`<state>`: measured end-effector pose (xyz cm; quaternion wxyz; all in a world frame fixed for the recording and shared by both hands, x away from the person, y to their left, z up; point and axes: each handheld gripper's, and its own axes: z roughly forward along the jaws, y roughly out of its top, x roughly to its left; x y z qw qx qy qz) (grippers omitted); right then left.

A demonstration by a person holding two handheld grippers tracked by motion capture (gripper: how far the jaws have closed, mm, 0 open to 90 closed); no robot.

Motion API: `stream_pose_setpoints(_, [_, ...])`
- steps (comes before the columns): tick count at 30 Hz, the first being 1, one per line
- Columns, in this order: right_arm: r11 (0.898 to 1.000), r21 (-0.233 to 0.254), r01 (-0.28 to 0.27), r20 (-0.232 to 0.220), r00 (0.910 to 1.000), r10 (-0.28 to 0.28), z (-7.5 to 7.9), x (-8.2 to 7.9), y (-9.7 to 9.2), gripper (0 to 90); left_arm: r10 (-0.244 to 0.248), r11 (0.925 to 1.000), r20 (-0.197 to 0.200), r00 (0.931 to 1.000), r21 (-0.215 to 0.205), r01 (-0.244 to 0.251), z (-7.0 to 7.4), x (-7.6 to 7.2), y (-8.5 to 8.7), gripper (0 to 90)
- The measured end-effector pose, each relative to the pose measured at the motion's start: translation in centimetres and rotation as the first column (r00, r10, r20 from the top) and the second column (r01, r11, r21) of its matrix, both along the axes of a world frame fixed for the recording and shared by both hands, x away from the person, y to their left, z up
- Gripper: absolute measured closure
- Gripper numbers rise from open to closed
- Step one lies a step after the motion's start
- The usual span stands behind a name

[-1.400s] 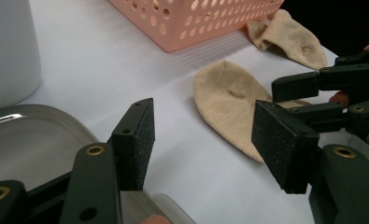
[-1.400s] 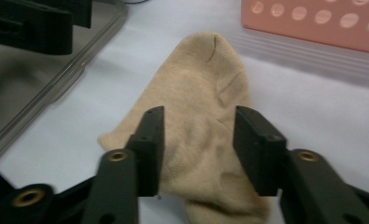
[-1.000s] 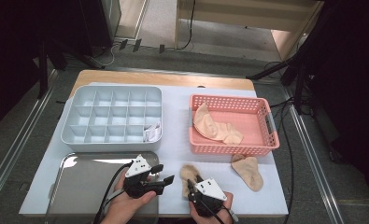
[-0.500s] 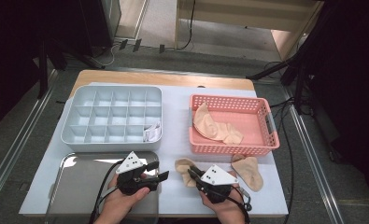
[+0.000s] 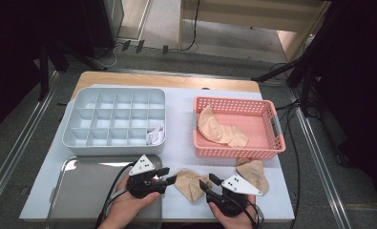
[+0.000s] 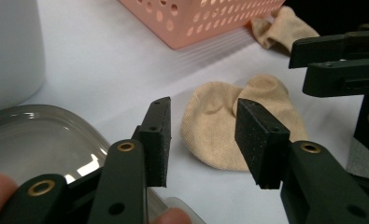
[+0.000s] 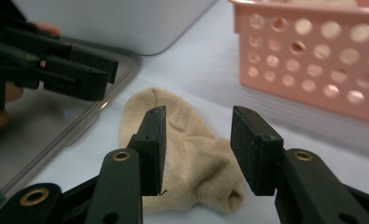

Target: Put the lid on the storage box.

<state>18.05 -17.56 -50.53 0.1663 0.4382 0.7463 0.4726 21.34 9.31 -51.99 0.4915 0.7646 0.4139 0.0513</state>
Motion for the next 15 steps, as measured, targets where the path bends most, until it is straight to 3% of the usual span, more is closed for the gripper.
stream_pose_setpoints(2, [0.999, -0.025, 0.033, -0.026, 0.9991, -0.033, -0.3, -0.1, 0.7, 52.5, -0.008, 0.9998, -0.006, 1.0000, 0.020, 0.008, -0.2, 0.1, -0.5, 61.0])
stream_pose_setpoints(4, [0.997, -0.041, 0.070, -0.039, 0.9967, -0.071, -0.8, -0.2, 1.1, 54.8, -0.011, 0.9993, -0.019, 0.9997, 0.035, 0.012, -0.2, 0.2, -0.9, 64.2])
stream_pose_setpoints(6, [0.991, -0.065, 0.114, -0.058, 0.9913, -0.118, -1.3, -0.2, 1.2, 66.3, -0.005, 0.9988, -0.032, 0.9995, 0.049, 0.007, -0.3, 0.4, -1.2, 69.1])
stream_pose_setpoints(8, [0.993, -0.070, 0.100, -0.080, 0.9913, -0.105, -1.6, -0.1, 1.1, 78.9, -0.005, 0.9975, -0.059, 0.9983, 0.069, 0.009, -0.5, 0.5, -1.4, 80.1])
stream_pose_setpoints(9, [0.992, -0.089, 0.095, -0.070, 0.9924, -0.101, -1.7, 0.0, 1.0, 83.8, -0.017, 0.9977, -0.079, 0.9967, 0.064, 0.022, -0.6, 0.7, -1.4, 87.7])
stream_pose_setpoints(11, [0.994, -0.089, 0.060, -0.058, 0.9962, -0.065, -1.5, 0.1, 0.7, 87.1, -0.041, 0.9979, -0.105, 0.9936, 0.046, 0.046, -0.6, 0.8, -1.2, 90.0])
stream_pose_setpoints(13, [0.992, -0.117, 0.045, -0.024, 0.9985, -0.049, -1.3, 0.5, 0.6, 88.2, -0.040, 0.9981, -0.090, 0.9951, 0.043, 0.044, -0.4, 0.6, -1.1, 90.0])
stream_pose_setpoints(15, [0.991, -0.130, 0.038, 0.022, 0.9991, -0.035, -0.9, 1.0, 0.4, 88.4, -0.036, 0.9993, -0.073, 0.9967, 0.011, 0.037, -0.2, 0.5, -0.9, 90.0])
